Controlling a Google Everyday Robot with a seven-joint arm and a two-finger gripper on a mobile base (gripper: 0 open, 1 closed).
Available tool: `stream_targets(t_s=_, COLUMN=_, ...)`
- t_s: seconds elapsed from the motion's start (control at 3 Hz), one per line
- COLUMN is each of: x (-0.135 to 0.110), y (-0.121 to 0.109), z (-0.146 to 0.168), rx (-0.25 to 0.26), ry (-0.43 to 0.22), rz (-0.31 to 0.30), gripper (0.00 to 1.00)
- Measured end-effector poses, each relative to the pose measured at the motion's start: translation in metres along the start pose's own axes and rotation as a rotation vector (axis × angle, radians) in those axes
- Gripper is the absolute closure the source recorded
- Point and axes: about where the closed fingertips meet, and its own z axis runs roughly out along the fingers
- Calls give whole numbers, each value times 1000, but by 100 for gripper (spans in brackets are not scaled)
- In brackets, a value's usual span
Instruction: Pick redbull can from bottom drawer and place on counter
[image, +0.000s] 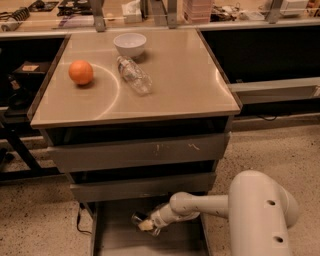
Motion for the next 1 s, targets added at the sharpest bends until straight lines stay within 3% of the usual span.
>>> stream_targets(t_s=0.33, x=8, y=5, z=-28, rx=26, ry=23, rz=44, gripper=100)
stream_targets(t_s=0.67, x=12, y=21, z=-101, rx=123, ry=35, rz=92, gripper=100)
stream_targets(t_s=1.0, x=11, y=25, z=-104, rx=124, ry=38, rz=84, gripper=100)
